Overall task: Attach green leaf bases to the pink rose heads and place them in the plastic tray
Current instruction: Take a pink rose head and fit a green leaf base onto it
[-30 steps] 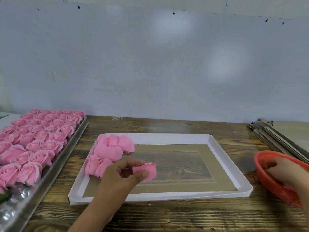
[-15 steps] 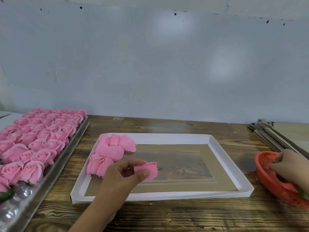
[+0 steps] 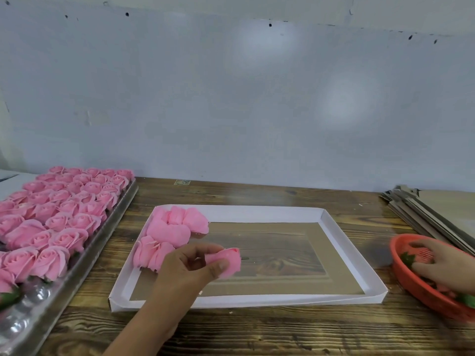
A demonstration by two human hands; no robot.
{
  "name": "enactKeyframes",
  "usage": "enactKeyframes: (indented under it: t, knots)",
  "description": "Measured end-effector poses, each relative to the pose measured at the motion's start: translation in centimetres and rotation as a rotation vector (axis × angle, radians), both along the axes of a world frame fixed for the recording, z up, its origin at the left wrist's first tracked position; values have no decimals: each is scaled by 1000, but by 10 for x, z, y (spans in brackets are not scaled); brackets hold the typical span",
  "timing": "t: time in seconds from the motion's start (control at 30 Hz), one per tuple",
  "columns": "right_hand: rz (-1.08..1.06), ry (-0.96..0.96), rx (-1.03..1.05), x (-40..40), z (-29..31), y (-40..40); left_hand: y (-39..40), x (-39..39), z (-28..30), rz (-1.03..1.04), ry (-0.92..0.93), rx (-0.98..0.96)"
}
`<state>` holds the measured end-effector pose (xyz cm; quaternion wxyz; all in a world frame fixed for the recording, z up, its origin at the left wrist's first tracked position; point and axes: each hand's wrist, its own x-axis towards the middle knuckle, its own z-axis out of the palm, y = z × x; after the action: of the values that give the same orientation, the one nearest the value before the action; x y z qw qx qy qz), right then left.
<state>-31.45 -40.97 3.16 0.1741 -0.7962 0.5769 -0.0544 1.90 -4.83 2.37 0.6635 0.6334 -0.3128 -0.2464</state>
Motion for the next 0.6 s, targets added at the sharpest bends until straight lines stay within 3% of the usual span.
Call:
enactKeyframes:
  t: [0.4, 0.6]
  knots:
    - [-123, -92, -248, -9, -12, -18, 0, 2, -3, 3, 8, 19]
    - [-264, -403, -142, -5, -23, -25, -1, 2, -4, 11, 20, 25]
